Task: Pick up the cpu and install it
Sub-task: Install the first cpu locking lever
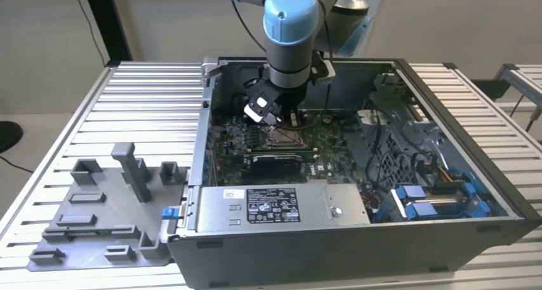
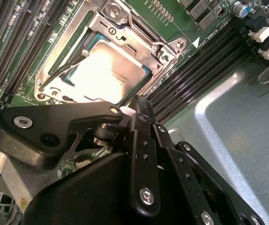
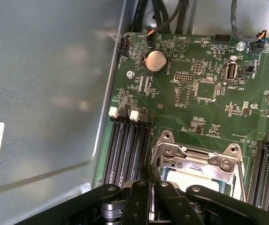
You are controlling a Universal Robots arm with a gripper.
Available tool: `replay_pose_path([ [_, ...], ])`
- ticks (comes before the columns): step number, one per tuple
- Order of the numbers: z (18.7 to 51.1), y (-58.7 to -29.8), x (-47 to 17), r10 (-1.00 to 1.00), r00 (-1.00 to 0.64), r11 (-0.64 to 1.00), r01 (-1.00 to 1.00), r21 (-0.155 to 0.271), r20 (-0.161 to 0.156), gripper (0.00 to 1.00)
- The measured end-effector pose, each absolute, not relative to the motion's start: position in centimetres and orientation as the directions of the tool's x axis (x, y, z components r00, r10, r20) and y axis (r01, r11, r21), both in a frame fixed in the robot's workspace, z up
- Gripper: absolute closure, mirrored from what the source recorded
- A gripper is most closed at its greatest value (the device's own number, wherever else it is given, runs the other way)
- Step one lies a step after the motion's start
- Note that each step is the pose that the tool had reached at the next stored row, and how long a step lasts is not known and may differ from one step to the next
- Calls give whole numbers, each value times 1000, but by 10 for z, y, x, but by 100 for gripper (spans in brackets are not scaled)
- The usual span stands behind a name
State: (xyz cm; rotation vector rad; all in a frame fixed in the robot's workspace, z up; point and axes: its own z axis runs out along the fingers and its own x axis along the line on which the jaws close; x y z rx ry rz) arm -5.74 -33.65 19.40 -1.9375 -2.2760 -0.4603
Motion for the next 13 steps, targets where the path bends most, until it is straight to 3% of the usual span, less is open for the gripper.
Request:
replay_pose_path([
  [13, 193, -337, -57, 944, -173, 136, 980, 144, 283, 100],
])
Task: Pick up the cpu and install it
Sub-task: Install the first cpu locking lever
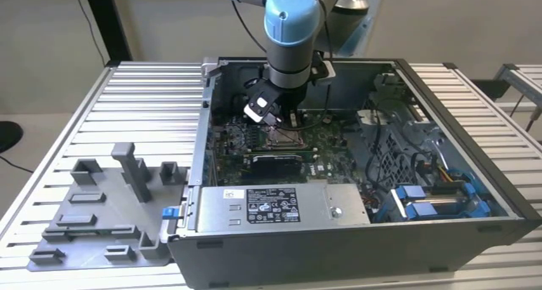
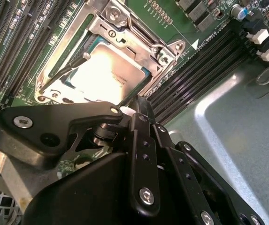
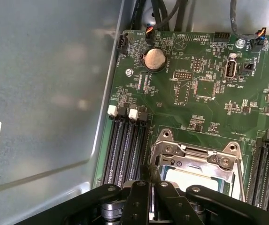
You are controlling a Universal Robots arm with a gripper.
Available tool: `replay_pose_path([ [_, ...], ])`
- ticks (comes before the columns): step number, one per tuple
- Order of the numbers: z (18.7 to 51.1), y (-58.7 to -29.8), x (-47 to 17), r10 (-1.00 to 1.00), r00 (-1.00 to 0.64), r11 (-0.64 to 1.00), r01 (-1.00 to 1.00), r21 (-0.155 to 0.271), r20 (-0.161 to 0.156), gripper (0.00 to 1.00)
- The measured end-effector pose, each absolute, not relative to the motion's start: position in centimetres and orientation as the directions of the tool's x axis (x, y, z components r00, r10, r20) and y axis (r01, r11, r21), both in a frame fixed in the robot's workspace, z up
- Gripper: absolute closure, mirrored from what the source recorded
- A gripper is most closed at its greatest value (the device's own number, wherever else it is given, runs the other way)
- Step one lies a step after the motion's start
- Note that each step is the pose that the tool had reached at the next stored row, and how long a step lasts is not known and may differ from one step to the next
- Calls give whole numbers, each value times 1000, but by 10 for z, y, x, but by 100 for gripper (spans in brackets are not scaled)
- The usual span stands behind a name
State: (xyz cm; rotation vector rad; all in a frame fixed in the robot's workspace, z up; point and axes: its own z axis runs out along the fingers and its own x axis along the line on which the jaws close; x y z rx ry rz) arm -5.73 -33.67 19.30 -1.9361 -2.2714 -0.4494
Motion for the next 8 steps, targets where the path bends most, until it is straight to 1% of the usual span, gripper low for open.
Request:
replay_pose_path([
  [8, 199, -333, -57, 943, -173, 136, 980, 145, 283, 100],
])
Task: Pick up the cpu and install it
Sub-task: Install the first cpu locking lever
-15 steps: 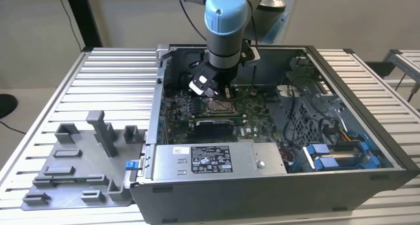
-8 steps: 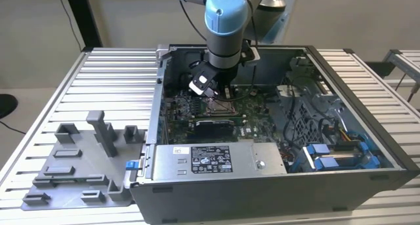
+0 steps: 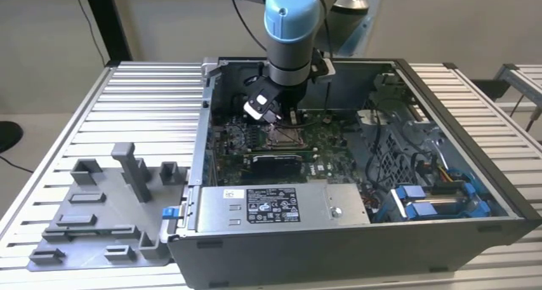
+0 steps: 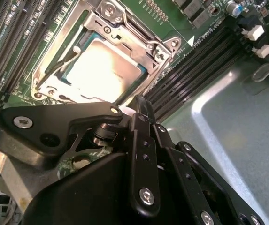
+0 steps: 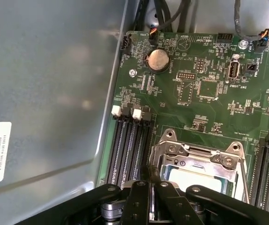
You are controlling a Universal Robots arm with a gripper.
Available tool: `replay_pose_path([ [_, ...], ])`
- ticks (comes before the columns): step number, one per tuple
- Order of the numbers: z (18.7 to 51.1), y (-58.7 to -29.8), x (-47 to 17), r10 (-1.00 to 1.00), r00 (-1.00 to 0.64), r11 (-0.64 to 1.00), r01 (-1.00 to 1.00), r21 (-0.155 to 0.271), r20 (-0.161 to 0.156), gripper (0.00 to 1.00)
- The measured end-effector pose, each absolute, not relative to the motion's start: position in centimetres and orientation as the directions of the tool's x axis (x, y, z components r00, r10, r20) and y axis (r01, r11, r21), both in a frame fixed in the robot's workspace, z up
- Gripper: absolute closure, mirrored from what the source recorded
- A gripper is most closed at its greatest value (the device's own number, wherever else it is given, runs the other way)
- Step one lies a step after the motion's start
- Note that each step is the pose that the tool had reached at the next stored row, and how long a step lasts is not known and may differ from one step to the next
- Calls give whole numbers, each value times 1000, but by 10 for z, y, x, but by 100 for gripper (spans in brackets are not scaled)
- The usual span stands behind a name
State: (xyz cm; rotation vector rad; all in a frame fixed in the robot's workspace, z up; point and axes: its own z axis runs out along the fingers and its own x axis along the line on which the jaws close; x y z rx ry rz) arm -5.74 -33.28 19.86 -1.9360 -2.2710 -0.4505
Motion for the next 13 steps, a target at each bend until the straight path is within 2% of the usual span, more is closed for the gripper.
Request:
replay_pose_path([
  [13, 212, -330, -75, 943, -173, 136, 980, 144, 283, 100],
])
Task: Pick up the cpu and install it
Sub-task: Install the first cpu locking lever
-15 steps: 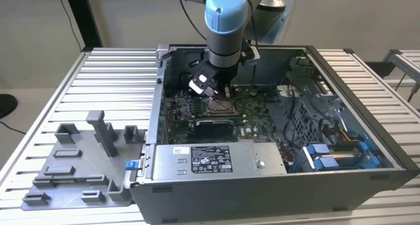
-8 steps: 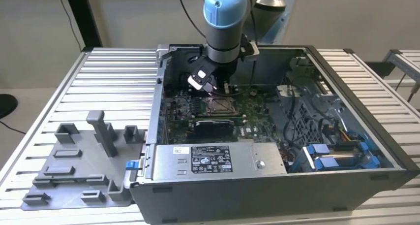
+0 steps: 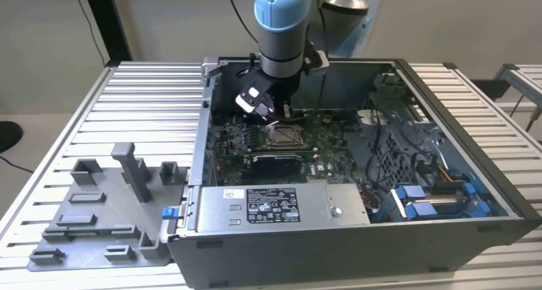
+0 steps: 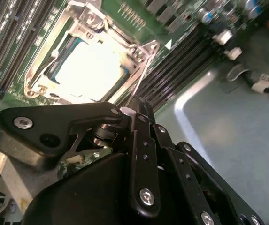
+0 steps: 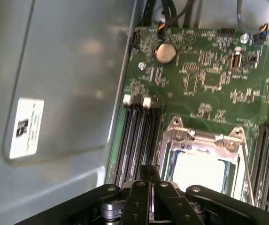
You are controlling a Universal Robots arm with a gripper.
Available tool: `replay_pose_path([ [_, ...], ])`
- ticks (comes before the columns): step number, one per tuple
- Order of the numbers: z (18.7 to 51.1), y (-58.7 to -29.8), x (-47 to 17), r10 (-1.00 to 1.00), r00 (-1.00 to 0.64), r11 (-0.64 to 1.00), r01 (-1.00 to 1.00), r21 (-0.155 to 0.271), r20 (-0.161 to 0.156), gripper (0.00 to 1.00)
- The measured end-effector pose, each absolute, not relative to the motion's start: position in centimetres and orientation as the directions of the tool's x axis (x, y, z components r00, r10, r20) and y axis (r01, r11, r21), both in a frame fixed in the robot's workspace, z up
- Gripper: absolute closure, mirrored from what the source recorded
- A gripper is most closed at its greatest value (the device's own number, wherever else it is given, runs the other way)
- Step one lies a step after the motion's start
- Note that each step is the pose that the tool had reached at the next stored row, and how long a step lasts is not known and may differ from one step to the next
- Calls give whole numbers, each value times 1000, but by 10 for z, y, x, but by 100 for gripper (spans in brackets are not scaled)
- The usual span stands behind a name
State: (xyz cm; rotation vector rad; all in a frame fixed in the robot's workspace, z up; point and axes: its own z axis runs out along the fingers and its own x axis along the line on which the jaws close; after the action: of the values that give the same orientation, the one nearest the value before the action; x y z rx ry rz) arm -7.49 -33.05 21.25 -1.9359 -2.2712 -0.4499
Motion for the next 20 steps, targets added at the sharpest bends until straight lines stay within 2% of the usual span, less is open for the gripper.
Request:
replay_pose_path([
  [20, 213, -322, -114, 944, -173, 136, 980, 146, 281, 100],
])
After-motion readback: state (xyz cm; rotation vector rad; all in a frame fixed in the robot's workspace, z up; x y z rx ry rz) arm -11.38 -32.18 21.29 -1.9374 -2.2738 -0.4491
